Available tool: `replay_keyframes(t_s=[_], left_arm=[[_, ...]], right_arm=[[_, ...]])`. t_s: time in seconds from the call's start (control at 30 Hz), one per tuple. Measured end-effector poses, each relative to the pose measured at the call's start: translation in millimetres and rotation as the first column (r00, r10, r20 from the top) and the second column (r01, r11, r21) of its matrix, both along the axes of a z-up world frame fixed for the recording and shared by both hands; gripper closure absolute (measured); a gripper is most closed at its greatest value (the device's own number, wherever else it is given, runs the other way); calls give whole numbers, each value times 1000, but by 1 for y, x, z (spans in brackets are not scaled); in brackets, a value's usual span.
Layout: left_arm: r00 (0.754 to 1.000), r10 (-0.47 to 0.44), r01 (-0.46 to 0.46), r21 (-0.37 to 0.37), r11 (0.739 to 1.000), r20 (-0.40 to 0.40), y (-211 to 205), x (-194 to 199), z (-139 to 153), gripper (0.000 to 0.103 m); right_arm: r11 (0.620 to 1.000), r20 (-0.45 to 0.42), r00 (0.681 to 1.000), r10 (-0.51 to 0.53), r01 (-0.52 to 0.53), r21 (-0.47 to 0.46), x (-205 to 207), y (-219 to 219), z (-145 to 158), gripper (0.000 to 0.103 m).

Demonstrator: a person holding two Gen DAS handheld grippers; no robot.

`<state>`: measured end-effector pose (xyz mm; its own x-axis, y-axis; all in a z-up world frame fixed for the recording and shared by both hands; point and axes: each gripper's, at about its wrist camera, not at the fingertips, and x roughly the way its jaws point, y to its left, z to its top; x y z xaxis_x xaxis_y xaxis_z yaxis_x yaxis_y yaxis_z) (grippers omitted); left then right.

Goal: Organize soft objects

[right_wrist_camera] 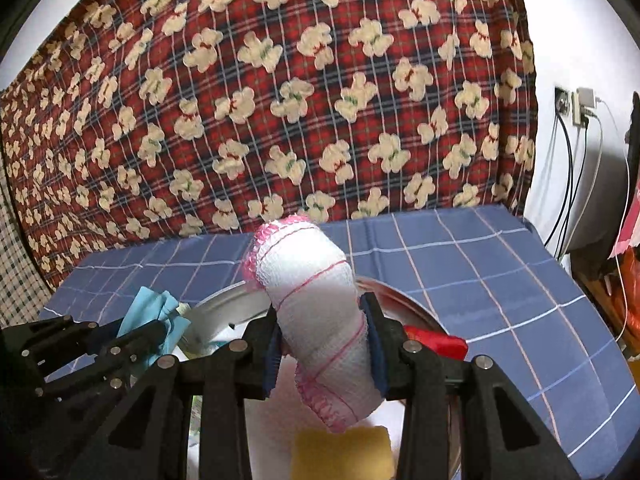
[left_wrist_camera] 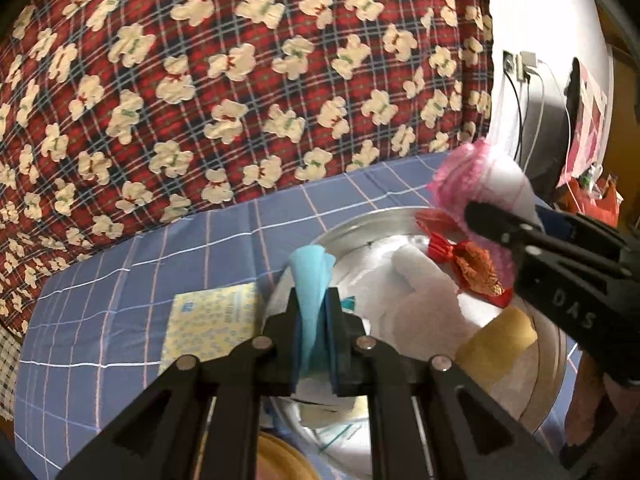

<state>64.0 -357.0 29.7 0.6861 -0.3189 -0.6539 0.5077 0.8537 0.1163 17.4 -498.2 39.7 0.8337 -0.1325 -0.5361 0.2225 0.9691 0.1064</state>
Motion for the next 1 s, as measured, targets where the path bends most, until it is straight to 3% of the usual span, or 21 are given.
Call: replay_keyframes(t_s=[0.37, 0.5, 0.57, 0.6, 0.63, 0.7, 0.8, 0.9, 1.0], left_arm=[[999, -35, 35, 21, 999, -15, -12, -5, -5, 93], [999, -43, 43, 37, 998, -1, -15, -9, -5, 88], [999, -46, 46, 41, 998, 5, -15, -11, -5, 75], [999, -47, 47, 39, 998, 6, -15, -12, -5, 63], [999, -50, 50, 40, 998, 10, -15, -13, -5, 52], [998, -54, 53, 51, 997, 28, -16, -17, -4, 38], [997, -57, 54, 51, 997, 57, -15, -23, -1, 18], [996, -53, 50, 48, 998, 76, -12, -26, 3, 17], [996, -36, 33, 42, 999, 81, -7, -27, 6, 13]], right_arm=[[1000, -49, 999, -1, 1, 2, 1, -5, -10, 62], [1000, -52, 999, 8, -8, 12, 1, -4, -11, 53], [1000, -49, 999, -2, 2, 5, -1, -3, -10, 53], [1000, -47, 999, -4, 5, 3, -2, -3, -10, 49], [1000, -44, 999, -5, 5, 7, -3, -4, -9, 45], [1000, -33, 999, -16, 16, 4, -7, -5, -7, 32], [1000, -20, 999, -26, 26, 1, -12, -6, -5, 31], [1000, -19, 999, -30, 30, -5, -17, -5, -3, 31], [999, -19, 999, -40, 40, 4, -23, -5, -2, 19]])
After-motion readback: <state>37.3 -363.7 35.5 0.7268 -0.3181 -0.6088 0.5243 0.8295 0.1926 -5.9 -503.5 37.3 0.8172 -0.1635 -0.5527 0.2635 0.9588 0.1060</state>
